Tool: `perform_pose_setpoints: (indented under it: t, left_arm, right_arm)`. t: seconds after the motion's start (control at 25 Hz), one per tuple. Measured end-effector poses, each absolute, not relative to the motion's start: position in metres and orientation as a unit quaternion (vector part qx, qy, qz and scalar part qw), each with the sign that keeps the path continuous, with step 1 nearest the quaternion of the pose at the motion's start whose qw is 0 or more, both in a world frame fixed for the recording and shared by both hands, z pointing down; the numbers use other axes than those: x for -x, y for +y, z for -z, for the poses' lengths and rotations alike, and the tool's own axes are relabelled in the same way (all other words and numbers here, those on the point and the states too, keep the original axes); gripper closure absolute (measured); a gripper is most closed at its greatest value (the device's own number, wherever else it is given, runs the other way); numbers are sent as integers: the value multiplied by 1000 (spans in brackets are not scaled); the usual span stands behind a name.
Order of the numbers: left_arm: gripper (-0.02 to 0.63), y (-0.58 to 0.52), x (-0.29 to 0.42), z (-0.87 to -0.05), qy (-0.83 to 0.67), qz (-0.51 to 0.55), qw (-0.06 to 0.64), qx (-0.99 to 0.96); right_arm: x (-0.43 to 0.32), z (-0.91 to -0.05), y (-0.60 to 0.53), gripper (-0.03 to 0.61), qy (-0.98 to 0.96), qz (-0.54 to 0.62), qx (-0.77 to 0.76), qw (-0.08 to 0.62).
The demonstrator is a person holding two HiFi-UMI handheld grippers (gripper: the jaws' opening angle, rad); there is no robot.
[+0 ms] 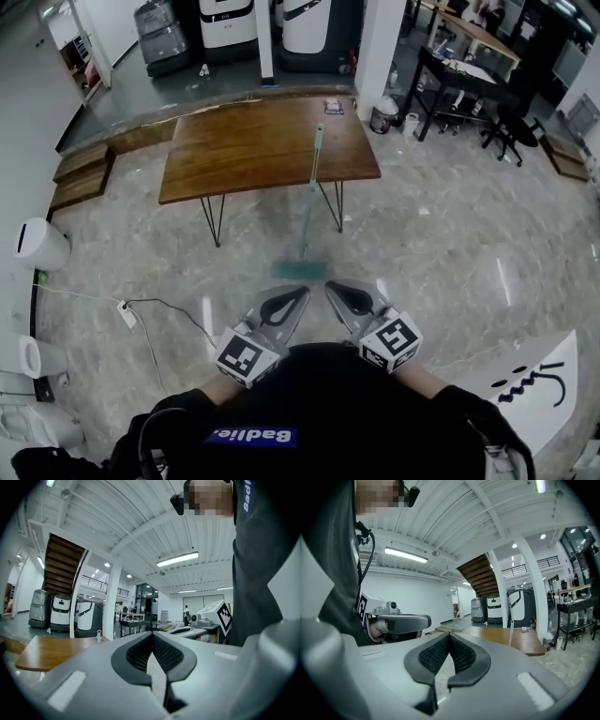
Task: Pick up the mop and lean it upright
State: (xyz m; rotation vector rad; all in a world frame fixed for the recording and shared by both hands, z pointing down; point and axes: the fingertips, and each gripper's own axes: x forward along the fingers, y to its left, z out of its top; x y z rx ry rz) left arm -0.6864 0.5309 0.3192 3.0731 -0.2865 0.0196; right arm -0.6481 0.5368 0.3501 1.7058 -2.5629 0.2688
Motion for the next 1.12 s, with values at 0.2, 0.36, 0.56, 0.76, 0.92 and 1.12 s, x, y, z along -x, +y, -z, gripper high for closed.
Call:
perform_pose_setpoints:
  t: [0.2,0.36,0.56,0.76,0.92,1.12]
  left_arm:
    - [594,527,690,-321,-99,-9,33,-995]
    - [594,524,690,-325,-100,-10,31,-994]
    - [594,520,687,-328,-98,-11,25,-995]
    - [594,519,683,-322,-100,-11,28,-994]
    - [594,522,681,-320,-98,-12,30,-995]
    - [594,525,681,-329,-96,-13,23,-995]
  right_arm:
    - [650,-356,534,577,-833,-83,-547,26]
    - [648,-359,531,577,-831,-87,-549,26]
    - [644,-359,528,577,-828,-91,-553,25]
    - [642,-359,526,577,-830,-89,-550,24]
    - [640,-359,528,577,-829,-91,-552,24]
    - [641,-361,531,577,-831,-88,-549,22]
